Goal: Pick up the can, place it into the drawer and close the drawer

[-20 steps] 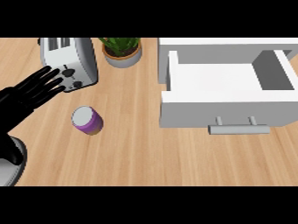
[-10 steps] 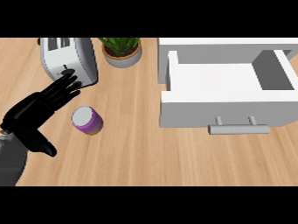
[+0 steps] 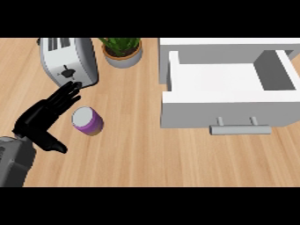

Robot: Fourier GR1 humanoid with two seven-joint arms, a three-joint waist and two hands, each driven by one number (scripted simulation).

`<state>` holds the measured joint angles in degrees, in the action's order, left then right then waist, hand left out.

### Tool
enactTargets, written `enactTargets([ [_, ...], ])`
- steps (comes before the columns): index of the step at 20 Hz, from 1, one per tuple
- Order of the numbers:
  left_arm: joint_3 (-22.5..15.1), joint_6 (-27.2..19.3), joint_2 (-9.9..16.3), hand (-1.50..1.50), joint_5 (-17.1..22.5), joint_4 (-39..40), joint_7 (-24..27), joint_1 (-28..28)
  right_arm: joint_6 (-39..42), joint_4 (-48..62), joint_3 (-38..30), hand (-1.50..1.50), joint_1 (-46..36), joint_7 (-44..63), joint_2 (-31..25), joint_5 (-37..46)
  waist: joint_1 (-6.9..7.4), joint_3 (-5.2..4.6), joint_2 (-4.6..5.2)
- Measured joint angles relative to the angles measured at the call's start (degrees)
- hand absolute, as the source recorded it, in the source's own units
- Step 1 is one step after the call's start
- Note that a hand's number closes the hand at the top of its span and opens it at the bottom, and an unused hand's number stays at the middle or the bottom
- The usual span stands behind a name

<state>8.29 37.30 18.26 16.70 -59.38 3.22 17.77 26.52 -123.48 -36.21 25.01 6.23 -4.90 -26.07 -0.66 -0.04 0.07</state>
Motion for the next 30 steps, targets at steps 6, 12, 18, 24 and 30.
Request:
enactTargets([
  [6, 0.7, 0.4, 1.2, -1.5, -6.5, 13.2, 9.8, 4.0, 0.0, 1.2, -1.4, -1.5, -2.5, 1.6, -0.9, -0.4, -0.13, -0.01, 0.09],
  [12, 0.6, 1.6, 3.2, -1.5, -12.1, 25.5, 19.0, 7.7, 1.3, -1.0, -2.3, -1.5, -1.6, 2.5, 0.7, -1.0, -0.36, -0.03, 0.14],
  [18, -0.2, -1.3, 2.1, -1.5, -16.4, 35.6, 24.7, 10.8, 2.1, -1.7, -3.7, -1.5, -1.6, 3.7, 0.5, -2.6, -0.71, -0.07, 0.27],
  [24, -0.7, -3.0, 0.1, -1.5, -18.5, 41.9, 27.9, 13.2, 3.4, -0.8, -4.9, -1.5, -1.9, 3.9, 0.4, -3.4, -0.82, -0.09, 0.32],
  [30, 0.0, -3.0, -0.9, -1.5, -18.5, 46.1, 28.4, 15.7, 3.0, -2.2, -4.5, -1.5, -2.3, 5.0, 1.7, -2.7, -0.98, -0.11, 0.42],
])
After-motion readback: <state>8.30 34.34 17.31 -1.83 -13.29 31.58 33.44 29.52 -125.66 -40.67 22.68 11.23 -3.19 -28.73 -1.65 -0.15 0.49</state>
